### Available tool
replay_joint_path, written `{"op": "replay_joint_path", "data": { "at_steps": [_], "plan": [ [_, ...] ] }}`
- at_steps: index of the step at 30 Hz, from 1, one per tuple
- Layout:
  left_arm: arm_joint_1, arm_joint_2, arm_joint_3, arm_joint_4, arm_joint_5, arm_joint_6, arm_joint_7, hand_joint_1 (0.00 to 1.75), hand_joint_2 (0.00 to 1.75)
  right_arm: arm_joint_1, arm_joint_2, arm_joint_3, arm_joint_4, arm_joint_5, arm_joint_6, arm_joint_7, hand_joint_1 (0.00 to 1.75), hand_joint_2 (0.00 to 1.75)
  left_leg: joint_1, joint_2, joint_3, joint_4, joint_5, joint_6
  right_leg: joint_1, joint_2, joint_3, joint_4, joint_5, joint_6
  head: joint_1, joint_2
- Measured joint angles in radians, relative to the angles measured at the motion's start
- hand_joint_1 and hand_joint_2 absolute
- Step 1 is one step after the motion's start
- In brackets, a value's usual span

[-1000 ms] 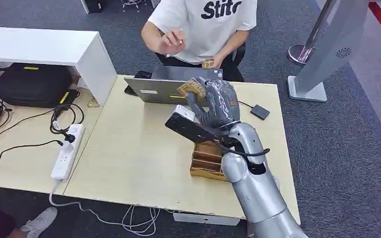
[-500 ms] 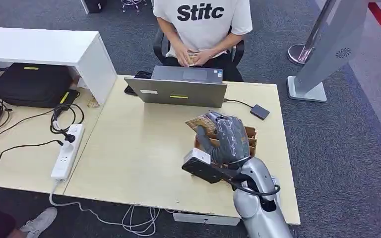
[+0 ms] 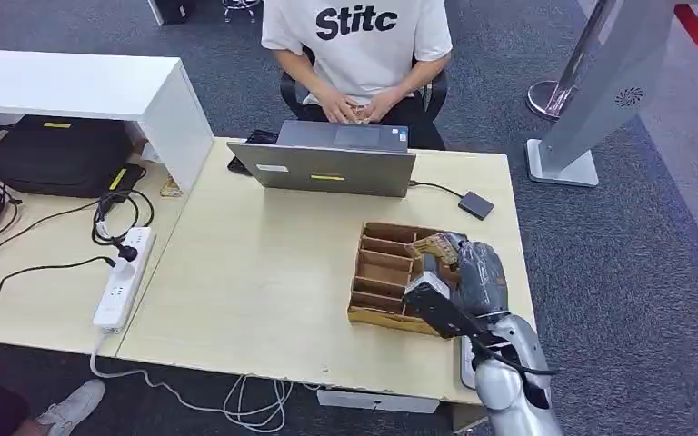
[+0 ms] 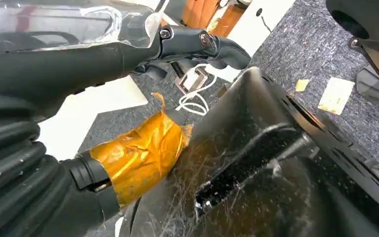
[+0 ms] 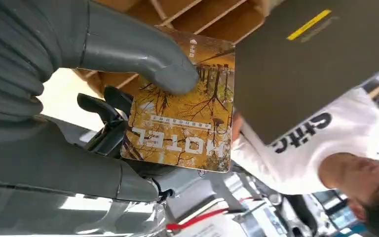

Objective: Pass the card to the sensor for recognition and then transmit it.

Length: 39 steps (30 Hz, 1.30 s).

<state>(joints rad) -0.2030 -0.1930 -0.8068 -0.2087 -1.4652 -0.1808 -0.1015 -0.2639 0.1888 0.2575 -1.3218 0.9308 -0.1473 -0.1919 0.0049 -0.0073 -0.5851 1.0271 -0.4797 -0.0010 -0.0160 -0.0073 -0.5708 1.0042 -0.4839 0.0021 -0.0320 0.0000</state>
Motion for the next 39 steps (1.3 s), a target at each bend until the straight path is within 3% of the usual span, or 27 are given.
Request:
{"op": "replay_joint_path", "data": {
  "at_steps": [14, 26, 39],
  "plan": [
    [0.001, 0.0, 0.0, 0.004, -0.02, -0.005, -0.013, 0.0, 1.75, 0.038, -0.019, -0.169, -0.058, -0.042, 0.019, -0.011, 1.75, 1.75, 0.0, 0.0, 0.0, 0.0, 0.0, 0.0, 0.0, 0.0, 0.0, 0.0, 0.0, 0.0, 0.0, 0.0],
    [0.001, 0.0, 0.0, 0.005, -0.032, -0.008, -0.021, 0.0, 1.75, 0.057, -0.025, -0.216, -0.108, 0.07, 0.045, 0.012, 1.75, 1.75, 0.0, 0.0, 0.0, 0.0, 0.0, 0.0, 0.0, 0.0, 0.0, 0.0, 0.0, 0.0, 0.0, 0.0],
    [0.002, 0.0, 0.0, 0.005, -0.042, -0.012, -0.031, 0.0, 1.75, 0.058, -0.029, -0.21, -0.14, 0.291, 0.032, 0.17, 1.75, 1.75, 0.0, 0.0, -0.001, 0.0, 0.0, 0.0, 0.0, 0.0, 0.0, 0.0, 0.0, 0.0, 0.0, 0.0]
  ]
}}
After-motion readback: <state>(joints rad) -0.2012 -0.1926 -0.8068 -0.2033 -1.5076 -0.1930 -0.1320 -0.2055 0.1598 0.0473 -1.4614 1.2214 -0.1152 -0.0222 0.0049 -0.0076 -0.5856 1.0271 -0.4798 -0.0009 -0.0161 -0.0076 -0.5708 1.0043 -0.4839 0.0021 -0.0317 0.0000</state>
